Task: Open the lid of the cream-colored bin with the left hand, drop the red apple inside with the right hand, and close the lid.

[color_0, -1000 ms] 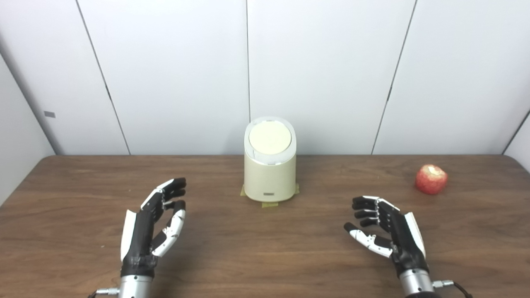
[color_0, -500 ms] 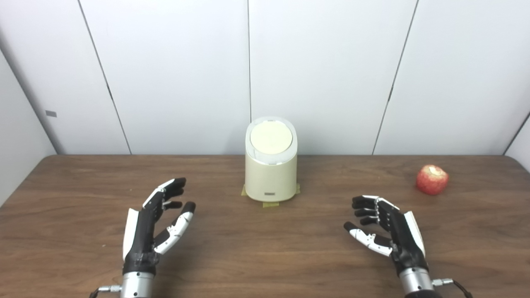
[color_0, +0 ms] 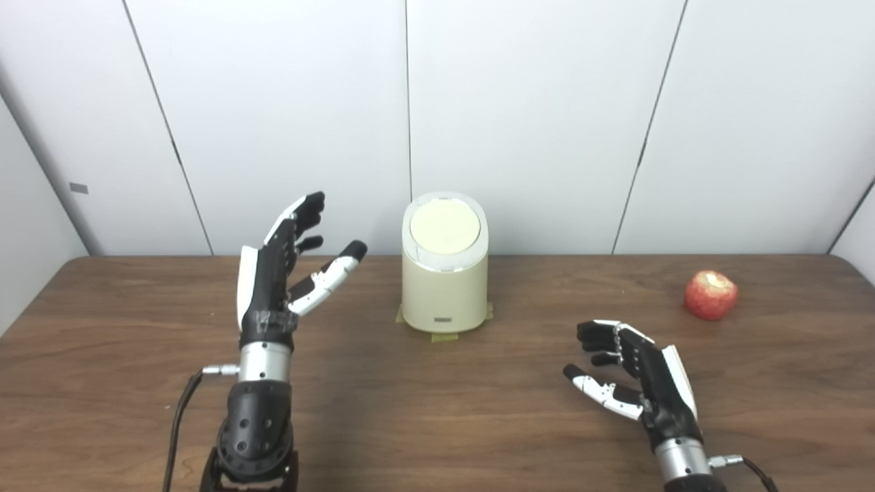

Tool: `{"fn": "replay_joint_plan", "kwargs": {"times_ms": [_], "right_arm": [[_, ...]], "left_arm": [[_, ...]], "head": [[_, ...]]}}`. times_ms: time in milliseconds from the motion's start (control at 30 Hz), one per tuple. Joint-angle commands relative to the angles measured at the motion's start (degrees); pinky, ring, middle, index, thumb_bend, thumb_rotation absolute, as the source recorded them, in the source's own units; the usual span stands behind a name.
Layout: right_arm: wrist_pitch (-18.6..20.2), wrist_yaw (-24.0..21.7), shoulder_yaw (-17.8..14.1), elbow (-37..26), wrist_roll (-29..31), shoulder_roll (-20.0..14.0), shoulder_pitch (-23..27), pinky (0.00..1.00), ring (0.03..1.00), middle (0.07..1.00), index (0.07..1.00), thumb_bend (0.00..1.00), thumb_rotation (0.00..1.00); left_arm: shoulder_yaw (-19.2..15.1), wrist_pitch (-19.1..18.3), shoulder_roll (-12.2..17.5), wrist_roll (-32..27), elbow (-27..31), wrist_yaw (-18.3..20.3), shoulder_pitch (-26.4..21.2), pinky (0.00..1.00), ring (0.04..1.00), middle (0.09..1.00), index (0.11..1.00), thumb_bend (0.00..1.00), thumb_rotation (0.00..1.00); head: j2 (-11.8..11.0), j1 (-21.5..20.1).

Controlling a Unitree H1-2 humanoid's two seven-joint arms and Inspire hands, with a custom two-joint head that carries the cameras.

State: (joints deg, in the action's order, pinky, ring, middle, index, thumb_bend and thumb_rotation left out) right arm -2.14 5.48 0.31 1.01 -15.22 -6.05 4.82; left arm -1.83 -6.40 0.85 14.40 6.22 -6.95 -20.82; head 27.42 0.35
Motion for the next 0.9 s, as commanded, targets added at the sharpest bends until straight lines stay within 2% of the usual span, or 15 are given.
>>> {"fn": "replay_joint_plan", "kwargs": {"times_ms": [0,100,300,467,567,667,867], "right_arm": [[-1.85,0.58,0.49,0.00,-1.00,-0.23,1.37,0.59,0.660,0.669,0.653,0.29,0.01],[-1.49,0.67,0.83,-0.41,-1.66,-0.28,1.28,0.57,0.649,0.668,0.651,0.29,0.02],[-1.80,0.72,0.98,-0.37,-1.92,-0.23,1.28,0.56,0.642,0.668,0.652,0.28,0.01],[-1.20,0.92,1.41,-0.70,-3.03,-0.20,1.29,0.54,0.610,0.645,0.634,0.28,0.00],[-0.79,0.90,1.49,-0.77,-3.13,-0.07,1.27,0.54,0.610,0.643,0.632,0.28,0.00],[0.06,0.94,1.82,-1.08,-4.32,-0.15,1.19,0.55,0.616,0.645,0.633,0.28,0.01],[1.98,0.73,1.97,-1.93,-4.49,0.38,0.83,0.56,0.631,0.649,0.638,0.30,0.00]], "left_arm": [[0.82,-2.58,-0.55,1.61,2.08,-0.20,-4.37,0.86,0.940,0.942,0.931,0.88,0.37],[2.29,-6.75,-0.30,3.97,1.37,0.35,-7.55,0.97,0.994,0.995,0.994,0.92,0.42],[5.43,-11.72,0.18,8.71,-1.20,0.26,-13.02,1.00,1.000,1.000,1.000,0.99,0.44],[10.89,-16.59,2.04,19.01,-3.67,-0.45,-16.17,1.00,1.000,1.000,1.000,1.00,0.33],[12.62,-19.04,2.51,22.16,-5.38,0.17,-17.89,1.00,1.000,1.000,1.000,0.99,0.33],[13.33,-19.82,2.60,23.55,-8.15,0.24,-19.70,1.00,1.000,1.000,1.000,0.98,0.34],[13.59,-19.03,2.37,24.14,-13.25,-0.90,-21.62,1.00,1.000,1.000,1.000,0.97,0.29]], "head": [[-0.01,0.00],[-0.02,-0.08],[0.09,-0.18],[0.07,-0.34],[0.03,-0.52],[0.05,-0.66],[-0.05,-1.38]]}}
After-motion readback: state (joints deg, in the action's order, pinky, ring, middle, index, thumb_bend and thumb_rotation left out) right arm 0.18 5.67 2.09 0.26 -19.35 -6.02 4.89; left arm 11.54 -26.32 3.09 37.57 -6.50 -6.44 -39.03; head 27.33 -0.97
